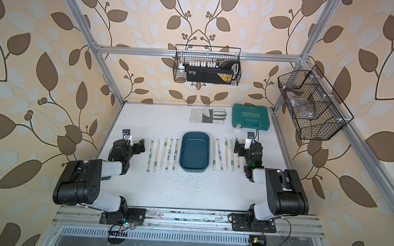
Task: Take the paired disposable chopsticks out of the storage box
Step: Reset both arms
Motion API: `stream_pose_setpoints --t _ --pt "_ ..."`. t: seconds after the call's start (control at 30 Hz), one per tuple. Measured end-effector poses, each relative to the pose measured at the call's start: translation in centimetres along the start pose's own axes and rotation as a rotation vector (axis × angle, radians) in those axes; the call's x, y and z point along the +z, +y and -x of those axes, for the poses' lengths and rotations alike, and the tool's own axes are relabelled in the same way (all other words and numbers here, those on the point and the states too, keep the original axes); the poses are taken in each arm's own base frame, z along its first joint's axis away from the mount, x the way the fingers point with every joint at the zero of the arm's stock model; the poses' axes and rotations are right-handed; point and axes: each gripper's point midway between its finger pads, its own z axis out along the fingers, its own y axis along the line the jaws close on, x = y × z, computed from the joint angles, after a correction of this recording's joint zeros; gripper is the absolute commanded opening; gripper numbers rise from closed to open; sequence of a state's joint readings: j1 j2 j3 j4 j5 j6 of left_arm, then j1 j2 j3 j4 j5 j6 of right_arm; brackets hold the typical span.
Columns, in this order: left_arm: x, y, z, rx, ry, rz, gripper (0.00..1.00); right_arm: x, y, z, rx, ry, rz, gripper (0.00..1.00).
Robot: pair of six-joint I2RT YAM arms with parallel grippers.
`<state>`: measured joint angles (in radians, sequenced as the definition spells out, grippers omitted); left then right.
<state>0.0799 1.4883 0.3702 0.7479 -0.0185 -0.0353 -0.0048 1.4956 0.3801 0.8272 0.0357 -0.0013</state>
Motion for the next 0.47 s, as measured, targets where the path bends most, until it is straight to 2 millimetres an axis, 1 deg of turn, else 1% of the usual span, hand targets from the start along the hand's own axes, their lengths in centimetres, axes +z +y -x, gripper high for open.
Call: stream_pose_setpoints --t 0.2,0.47 --pt "-0.01 -0.06 -0.61 -0.001 0.025 -0.003 0.99 -0.01 0.20 -0.56 -0.001 0.023 0.012 1.00" --pt "-0.01 -0.06 -0.65 -0.001 0.026 -0.003 0.99 0.04 0.31 -0.99 -0.001 0.038 0.018 1.00"
